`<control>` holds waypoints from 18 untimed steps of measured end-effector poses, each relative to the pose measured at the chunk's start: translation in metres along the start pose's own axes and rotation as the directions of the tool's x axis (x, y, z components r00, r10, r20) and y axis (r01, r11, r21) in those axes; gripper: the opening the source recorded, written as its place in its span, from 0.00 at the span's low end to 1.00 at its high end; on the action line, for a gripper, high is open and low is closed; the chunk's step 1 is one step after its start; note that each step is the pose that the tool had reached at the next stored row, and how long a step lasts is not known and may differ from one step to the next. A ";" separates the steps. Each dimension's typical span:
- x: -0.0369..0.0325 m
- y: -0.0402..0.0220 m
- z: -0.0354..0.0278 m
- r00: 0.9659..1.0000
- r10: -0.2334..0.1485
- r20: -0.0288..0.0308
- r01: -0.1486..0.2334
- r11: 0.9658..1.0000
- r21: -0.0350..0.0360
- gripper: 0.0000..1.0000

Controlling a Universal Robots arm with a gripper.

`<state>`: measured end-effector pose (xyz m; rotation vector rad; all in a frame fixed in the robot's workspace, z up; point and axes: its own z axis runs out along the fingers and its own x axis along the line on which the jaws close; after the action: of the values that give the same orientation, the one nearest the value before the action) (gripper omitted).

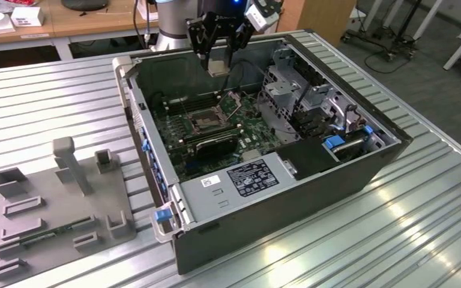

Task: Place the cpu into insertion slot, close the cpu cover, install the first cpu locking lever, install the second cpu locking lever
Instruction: 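Place the cpu into insertion slot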

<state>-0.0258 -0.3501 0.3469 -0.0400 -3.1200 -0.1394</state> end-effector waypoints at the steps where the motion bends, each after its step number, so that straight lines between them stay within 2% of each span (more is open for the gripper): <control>1: 0.0000 0.0000 0.0005 1.000 0.000 0.000 0.000 1.000 0.000 0.54; 7: 0.0000 -0.0001 0.0020 1.000 0.000 0.000 0.000 1.000 0.000 0.54; 18: -0.0002 -0.0009 0.0100 1.000 0.000 0.000 0.000 1.000 0.000 0.54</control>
<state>-0.0258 -0.3501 0.3369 -0.0400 -3.1200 -0.1393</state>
